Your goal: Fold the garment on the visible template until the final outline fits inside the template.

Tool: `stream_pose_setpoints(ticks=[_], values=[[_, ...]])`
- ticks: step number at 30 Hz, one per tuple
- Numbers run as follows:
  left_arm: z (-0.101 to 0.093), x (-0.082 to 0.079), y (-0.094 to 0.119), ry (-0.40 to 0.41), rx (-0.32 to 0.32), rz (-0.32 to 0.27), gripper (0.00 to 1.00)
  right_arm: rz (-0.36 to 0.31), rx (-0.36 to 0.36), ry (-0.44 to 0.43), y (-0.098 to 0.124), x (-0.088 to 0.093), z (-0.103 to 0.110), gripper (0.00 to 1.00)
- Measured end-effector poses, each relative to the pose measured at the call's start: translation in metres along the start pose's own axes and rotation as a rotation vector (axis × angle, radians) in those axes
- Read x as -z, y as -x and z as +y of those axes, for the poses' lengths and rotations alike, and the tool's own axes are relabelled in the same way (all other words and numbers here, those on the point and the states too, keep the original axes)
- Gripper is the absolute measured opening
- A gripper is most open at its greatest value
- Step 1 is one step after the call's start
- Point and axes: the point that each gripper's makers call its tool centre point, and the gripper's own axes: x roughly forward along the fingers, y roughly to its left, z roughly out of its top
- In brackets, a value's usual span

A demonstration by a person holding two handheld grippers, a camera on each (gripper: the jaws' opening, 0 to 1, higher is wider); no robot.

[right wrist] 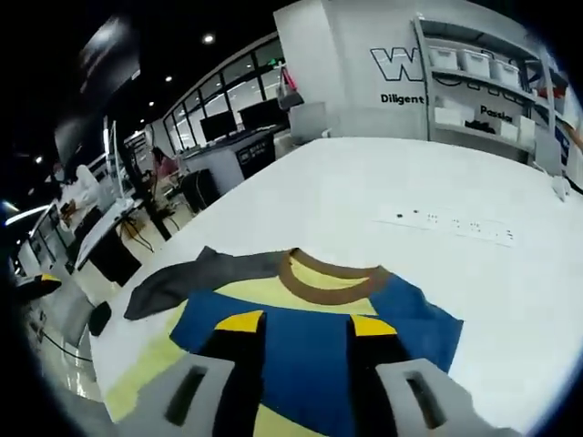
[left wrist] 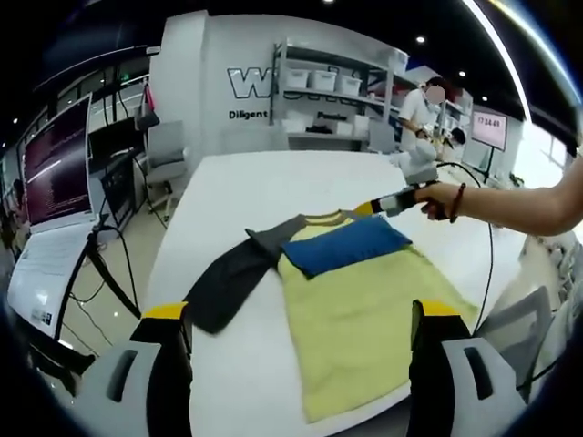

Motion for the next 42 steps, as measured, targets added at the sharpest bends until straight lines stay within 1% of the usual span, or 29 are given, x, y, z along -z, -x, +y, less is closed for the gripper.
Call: stream_pose_setpoints(ticks=[2, 5, 7, 9, 12, 13, 14, 15, 18, 21, 23, 26, 28, 29, 31, 32, 33, 34, 36, 37, 38, 40, 42], values=[[0.000, 0.000, 0.000, 0.007, 0.002, 0.001, 0.99, -0.008, 0.033, -0.034, 0.001, -0.001, -0.016, 0.33], [0.000, 0.001, 0.000, 0.004, 0.002, 0.009, 0.99, 0.012, 0.052, -0.046, 0.001, 0.004, -0.031, 0.38], [0.001, 0.002, 0.001, 0.005, -0.002, 0.010, 0.99, 0.032, 0.075, -0.061, 0.002, 0.010, -0.046, 0.38], [0.003, 0.004, 0.001, 0.011, -0.005, 0.013, 0.99, 0.037, 0.108, -0.070, 0.003, 0.012, -0.064, 0.36], [0.005, 0.006, 0.001, 0.010, -0.010, 0.023, 0.99, 0.057, 0.135, -0.079, 0.006, 0.019, -0.083, 0.37], [0.006, 0.007, 0.001, 0.010, -0.011, 0.025, 0.99, 0.061, 0.142, -0.083, 0.006, 0.021, -0.089, 0.37], [0.006, 0.007, 0.001, 0.009, -0.012, 0.025, 0.98, 0.065, 0.153, -0.088, 0.004, 0.023, -0.100, 0.36], [0.006, 0.007, 0.000, 0.009, -0.013, 0.027, 0.98, 0.067, 0.161, -0.091, 0.004, 0.024, -0.105, 0.35], [0.007, 0.008, -0.003, 0.011, -0.016, 0.032, 0.98, 0.088, 0.175, -0.082, 0.006, 0.031, -0.112, 0.34], [0.005, 0.008, -0.006, 0.007, -0.013, 0.041, 0.98, 0.107, 0.180, -0.075, 0.002, 0.040, -0.122, 0.31], [0.005, 0.008, -0.007, 0.003, -0.012, 0.044, 0.97, 0.121, 0.185, -0.068, 0.000, 0.044, -0.125, 0.28], [0.005, 0.008, -0.007, 0.000, -0.012, 0.047, 0.97, 0.134, 0.179, -0.062, -0.002, 0.049, -0.125, 0.22], [0.006, 0.007, -0.007, 0.001, -0.015, 0.046, 0.97, 0.140, 0.171, -0.051, -0.003, 0.051, -0.123, 0.14], [0.007, 0.008, -0.007, 0.002, -0.016, 0.048, 0.97, 0.132, 0.163, -0.028, -0.003, 0.049, -0.121, 0.11], [0.008, 0.008, -0.008, 0.003, -0.022, 0.052, 0.97, 0.142, 0.152, 0.022, -0.003, 0.048, -0.119, 0.00], [0.009, 0.008, -0.008, 0.003, -0.024, 0.053, 0.97, 0.162, 0.148, 0.050, -0.003, 0.050, -0.120, 0.00], [0.009, 0.008, -0.008, 0.002, -0.024, 0.053, 0.96, 0.158, 0.142, 0.096, -0.003, 0.048, -0.120, 0.00], [0.009, 0.008, -0.008, 0.004, -0.025, 0.051, 0.96, 0.173, 0.127, 0.191, -0.003, 0.044, -0.121, 0.00], [0.009, 0.008, -0.008, 0.002, -0.020, 0.048, 0.96, 0.155, 0.106, 0.292, -0.004, 0.036, -0.118, 0.00], [0.009, 0.009, -0.008, 0.002, -0.020, 0.049, 0.96, 0.150, 0.096, 0.315, -0.004, 0.035, -0.117, 0.00], [0.009, 0.009, -0.008, 0.002, -0.020, 0.050, 0.96, 0.150, 0.096, 0.318, -0.004, 0.034, -0.119, 0.00], [0.009, 0.011, -0.008, -0.003, -0.018, 0.057, 0.95, 0.130, 0.085, 0.294, -0.003, 0.031, -0.122, 0.00], [0.009, 0.012, -0.008, -0.003, -0.017, 0.059, 0.95, 0.113, 0.089, 0.280, -0.002, 0.029, -0.125, 0.00]])
